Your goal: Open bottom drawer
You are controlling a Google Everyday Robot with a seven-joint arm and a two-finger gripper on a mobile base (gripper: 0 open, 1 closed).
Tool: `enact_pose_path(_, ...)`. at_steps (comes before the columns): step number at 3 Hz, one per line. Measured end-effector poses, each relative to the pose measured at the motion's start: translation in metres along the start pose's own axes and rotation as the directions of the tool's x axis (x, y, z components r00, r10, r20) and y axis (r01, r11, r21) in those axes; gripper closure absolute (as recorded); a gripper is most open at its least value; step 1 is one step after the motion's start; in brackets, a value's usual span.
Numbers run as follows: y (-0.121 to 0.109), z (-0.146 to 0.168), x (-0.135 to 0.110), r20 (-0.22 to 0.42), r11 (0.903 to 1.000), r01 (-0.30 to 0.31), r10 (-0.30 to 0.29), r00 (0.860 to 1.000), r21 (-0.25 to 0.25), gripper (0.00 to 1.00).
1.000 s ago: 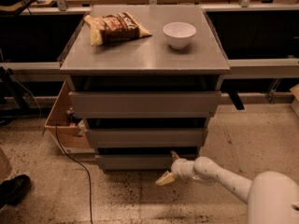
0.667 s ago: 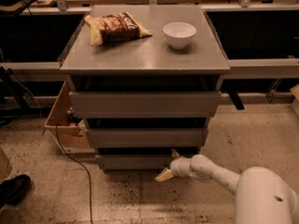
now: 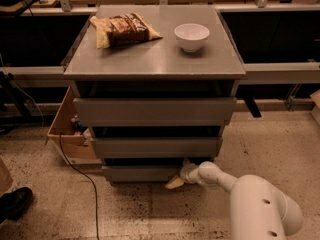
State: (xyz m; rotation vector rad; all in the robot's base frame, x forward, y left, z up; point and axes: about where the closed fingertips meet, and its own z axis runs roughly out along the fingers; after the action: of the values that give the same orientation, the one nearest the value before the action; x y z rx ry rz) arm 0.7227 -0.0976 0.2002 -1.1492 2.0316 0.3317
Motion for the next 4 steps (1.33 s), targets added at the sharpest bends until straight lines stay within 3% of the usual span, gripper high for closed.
enact_pose_path(2,0.0,0.008,0.015,-0.006,1.0,-0.003,0.003,1.0,-0.007,0.43)
enact_pose_path(3,0.0,0.008,0.015,-0.006,1.0,-0.003,0.003,1.0,-0.007,0.4)
enact_pose_path(4,-0.005,-0.003,0.016,-0.015,1.0,0.002,-0.002,1.0,0.004,0.09)
